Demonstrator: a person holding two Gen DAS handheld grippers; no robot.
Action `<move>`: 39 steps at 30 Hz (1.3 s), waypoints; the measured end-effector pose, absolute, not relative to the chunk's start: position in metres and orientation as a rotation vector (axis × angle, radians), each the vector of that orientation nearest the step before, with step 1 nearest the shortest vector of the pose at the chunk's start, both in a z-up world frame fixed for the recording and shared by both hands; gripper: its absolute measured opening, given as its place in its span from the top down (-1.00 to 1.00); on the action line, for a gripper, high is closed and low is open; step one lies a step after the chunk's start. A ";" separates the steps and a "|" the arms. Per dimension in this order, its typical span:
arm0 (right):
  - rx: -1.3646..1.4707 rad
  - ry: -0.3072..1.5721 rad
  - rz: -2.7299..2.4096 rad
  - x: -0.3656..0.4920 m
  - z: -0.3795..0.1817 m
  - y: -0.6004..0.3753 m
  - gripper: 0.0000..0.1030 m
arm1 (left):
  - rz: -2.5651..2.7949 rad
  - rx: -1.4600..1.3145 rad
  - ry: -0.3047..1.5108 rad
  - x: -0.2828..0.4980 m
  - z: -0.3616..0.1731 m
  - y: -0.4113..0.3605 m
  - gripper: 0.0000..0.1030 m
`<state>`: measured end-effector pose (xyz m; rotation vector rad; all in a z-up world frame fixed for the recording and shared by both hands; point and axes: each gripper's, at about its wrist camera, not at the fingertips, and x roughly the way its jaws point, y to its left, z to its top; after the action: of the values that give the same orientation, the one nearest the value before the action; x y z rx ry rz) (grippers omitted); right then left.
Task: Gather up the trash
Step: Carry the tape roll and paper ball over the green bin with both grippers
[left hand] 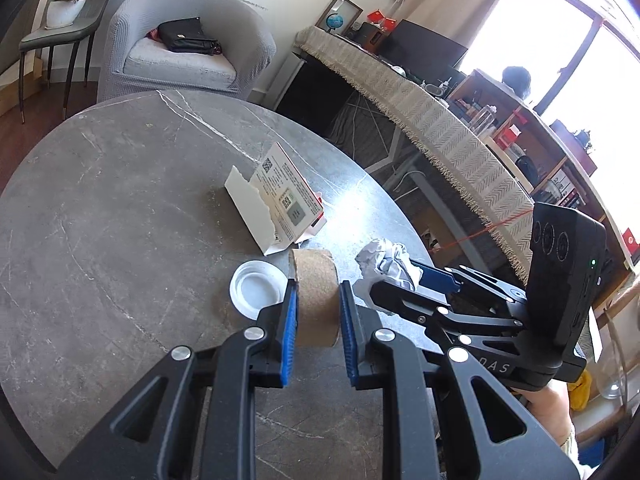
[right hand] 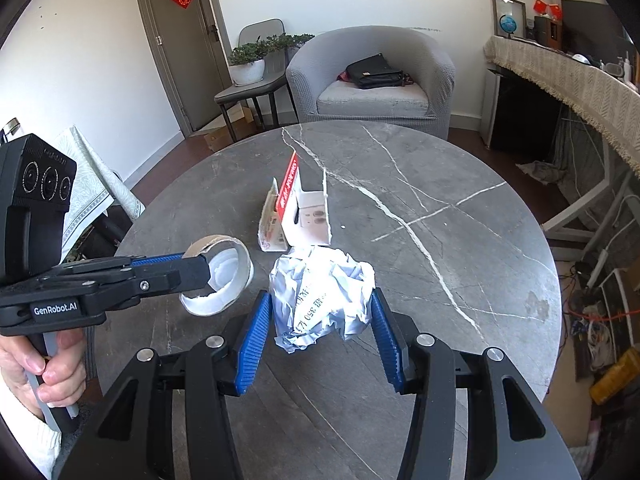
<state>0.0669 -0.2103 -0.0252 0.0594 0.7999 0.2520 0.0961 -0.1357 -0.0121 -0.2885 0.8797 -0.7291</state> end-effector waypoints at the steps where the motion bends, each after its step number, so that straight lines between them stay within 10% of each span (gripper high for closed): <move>1: 0.056 0.798 0.257 0.069 -0.024 -0.205 0.02 | -0.725 -0.283 0.875 0.095 -0.010 -0.132 0.58; 39: -0.045 0.806 0.587 0.136 -0.016 0.031 0.02 | -0.304 -0.158 0.951 0.091 -0.037 0.125 0.57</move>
<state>0.1365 0.0310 -0.0158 -0.0451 0.8061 0.5873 0.0913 0.1252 -0.0366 -0.1575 0.9507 -0.3042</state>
